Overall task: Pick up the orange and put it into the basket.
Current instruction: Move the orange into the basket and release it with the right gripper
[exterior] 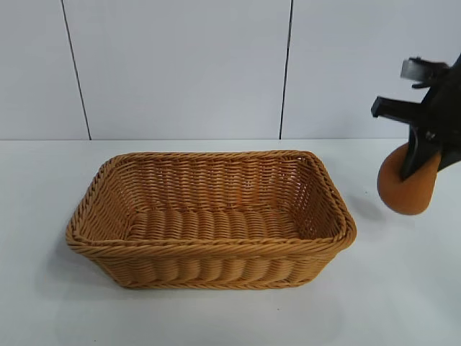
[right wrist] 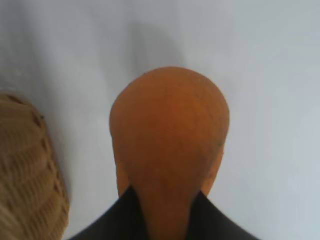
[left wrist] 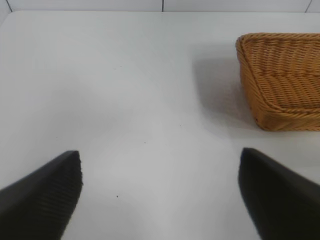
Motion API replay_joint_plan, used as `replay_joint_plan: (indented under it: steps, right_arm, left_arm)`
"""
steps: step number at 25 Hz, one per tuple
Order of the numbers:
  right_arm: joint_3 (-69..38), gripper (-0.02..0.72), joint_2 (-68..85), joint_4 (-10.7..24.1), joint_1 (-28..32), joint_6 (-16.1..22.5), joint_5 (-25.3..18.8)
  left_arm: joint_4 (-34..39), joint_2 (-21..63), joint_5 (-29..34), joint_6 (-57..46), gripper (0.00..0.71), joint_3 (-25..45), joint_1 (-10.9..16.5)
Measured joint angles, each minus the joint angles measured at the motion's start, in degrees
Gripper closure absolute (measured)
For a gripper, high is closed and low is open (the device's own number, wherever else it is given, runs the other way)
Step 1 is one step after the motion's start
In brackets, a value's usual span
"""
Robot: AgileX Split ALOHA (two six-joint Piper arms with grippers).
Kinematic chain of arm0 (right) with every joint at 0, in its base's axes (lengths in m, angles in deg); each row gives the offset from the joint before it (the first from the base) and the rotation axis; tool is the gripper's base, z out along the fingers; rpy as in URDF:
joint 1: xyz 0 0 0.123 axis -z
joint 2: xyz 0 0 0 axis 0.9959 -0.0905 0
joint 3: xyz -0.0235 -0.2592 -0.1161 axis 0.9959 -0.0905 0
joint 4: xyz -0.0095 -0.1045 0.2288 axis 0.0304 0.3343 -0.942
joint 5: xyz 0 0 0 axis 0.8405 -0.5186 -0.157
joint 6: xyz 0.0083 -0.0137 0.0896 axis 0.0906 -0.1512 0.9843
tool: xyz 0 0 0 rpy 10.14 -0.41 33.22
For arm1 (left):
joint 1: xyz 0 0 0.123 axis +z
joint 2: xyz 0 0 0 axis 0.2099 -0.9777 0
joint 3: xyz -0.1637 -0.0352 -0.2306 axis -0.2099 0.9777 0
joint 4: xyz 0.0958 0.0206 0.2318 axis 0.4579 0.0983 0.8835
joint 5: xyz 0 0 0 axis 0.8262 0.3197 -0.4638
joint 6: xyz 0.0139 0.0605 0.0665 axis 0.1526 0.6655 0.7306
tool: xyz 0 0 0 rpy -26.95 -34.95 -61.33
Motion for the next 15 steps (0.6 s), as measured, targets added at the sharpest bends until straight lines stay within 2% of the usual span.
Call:
replay_joint_plan:
  steps: [5, 11, 15]
  right_arm:
    - [0.3, 0.659, 1.2, -2.7, -9.4, 0.0, 0.9]
    - [0.5, 0.659, -0.6, -4.9, -20.5, 0.6, 8.8]
    - [0.5, 0.659, -4.9, -5.0, -23.5, 1.7, 13.4]
  left_arm:
    - [0.0, 0.0, 0.0, 0.0, 0.101, 0.0, 0.0]
    - [0.0, 0.0, 0.0, 0.0, 0.101, 0.0, 0.0]
    - [0.0, 0.0, 0.0, 0.0, 0.101, 0.0, 0.0]
